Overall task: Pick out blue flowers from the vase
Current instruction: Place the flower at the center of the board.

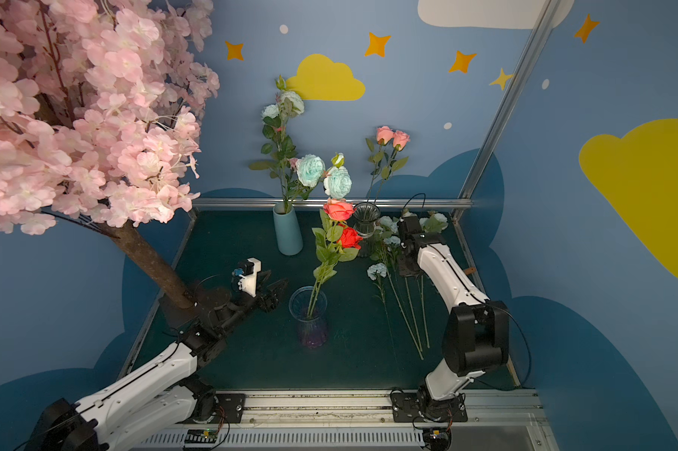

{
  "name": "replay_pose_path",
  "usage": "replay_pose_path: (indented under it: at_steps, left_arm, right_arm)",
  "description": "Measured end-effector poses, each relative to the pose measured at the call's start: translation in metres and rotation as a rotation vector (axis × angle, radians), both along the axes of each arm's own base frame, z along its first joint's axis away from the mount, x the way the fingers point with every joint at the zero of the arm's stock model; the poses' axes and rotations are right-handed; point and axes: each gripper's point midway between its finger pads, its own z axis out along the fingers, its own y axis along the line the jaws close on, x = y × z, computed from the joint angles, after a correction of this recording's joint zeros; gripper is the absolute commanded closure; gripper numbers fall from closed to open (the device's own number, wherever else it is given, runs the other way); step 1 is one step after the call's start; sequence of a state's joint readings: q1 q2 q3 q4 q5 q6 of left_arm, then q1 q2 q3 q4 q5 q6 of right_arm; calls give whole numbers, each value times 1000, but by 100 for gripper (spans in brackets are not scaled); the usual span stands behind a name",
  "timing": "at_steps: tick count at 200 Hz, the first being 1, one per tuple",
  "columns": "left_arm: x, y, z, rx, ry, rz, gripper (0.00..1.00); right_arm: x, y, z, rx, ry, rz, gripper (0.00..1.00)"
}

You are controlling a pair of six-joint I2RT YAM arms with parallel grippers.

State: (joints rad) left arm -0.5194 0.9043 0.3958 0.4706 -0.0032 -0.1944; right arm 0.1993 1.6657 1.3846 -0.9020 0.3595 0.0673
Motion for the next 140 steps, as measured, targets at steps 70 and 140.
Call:
replay_pose_path:
  at_steps: [70,140]
  left_arm:
    - [2,4,0,-12,6,10,30]
    - [3,7,1,-16,5,18,31]
  right_arm:
    - [27,-21,-59,43,160,-78,100]
    - [26,-22,-98,125,246,-108,100]
